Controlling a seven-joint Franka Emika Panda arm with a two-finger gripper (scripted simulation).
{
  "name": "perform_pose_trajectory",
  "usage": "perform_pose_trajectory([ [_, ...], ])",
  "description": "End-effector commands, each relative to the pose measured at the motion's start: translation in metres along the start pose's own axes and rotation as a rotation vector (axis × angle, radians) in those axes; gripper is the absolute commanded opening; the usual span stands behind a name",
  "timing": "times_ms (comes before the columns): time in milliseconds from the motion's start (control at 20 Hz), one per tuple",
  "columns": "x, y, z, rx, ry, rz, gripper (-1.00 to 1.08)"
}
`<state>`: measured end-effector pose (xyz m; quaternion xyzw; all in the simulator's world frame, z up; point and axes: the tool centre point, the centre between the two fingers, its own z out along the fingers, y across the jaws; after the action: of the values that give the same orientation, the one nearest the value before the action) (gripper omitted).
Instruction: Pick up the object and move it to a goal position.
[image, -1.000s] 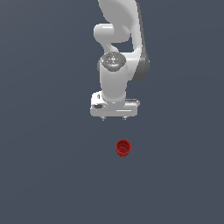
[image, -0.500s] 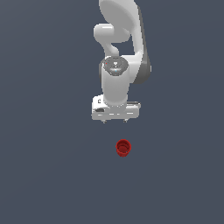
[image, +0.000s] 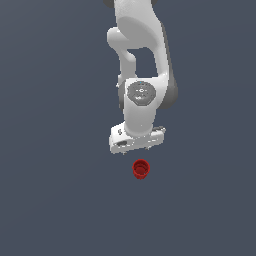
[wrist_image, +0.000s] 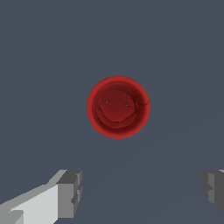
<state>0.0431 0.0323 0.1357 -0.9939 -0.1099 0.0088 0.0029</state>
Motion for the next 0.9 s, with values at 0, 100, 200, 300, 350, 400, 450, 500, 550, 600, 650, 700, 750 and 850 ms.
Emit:
perform_pose_trajectory([
  [0,0.014,-0.003,0.009,-0.003,0.003,-0.056,1.0],
  [100,0.023,-0.005,0.015,-0.005,0.006,-0.094,1.0],
  [200,0.031,-0.007,0.021,-0.007,0.009,-0.127,1.0],
  [300,0.037,-0.009,0.026,-0.008,0.011,-0.155,1.0],
  [350,0.04,-0.01,0.028,-0.008,0.012,-0.166,1.0],
  [400,0.043,-0.01,0.03,-0.008,0.013,-0.177,1.0],
  [450,0.045,-0.011,0.032,-0.009,0.013,-0.186,1.0],
  [500,0.047,-0.011,0.033,-0.009,0.014,-0.194,1.0],
  [550,0.048,-0.012,0.035,-0.009,0.015,-0.201,1.0],
  [600,0.049,-0.012,0.036,-0.009,0.015,-0.207,1.0],
  [650,0.05,-0.012,0.036,-0.009,0.015,-0.211,1.0],
  [700,0.051,-0.013,0.037,-0.009,0.016,-0.214,1.0],
  [750,0.051,-0.013,0.037,-0.01,0.016,-0.216,1.0],
  [850,0.05,-0.013,0.037,-0.009,0.015,-0.213,1.0],
])
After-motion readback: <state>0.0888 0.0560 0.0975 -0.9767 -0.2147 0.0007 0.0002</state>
